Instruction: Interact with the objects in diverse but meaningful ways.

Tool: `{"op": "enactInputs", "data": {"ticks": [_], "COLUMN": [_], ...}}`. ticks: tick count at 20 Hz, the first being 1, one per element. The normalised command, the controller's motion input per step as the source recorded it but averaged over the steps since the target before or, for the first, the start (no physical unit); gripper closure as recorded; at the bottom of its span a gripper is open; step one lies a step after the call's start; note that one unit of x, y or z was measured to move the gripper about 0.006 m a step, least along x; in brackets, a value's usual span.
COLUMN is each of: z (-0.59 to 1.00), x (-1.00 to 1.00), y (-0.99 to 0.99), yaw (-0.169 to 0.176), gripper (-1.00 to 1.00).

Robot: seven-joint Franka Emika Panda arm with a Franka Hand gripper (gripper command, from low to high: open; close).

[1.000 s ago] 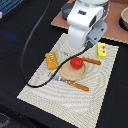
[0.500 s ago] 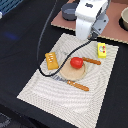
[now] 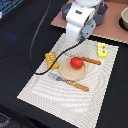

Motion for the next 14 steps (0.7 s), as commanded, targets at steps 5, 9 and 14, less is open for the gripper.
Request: {"op": "enactInputs", "data": {"ticks": [5,9,14], "z": [-0.35,-0.32,-0.20], "x": [-0.27,-0.24,-0.23], "y": [0.46,0.44,0.31], "yaw": [0.000,0.001,0.014], "gripper": [1.00,1.00,-1.00]}}
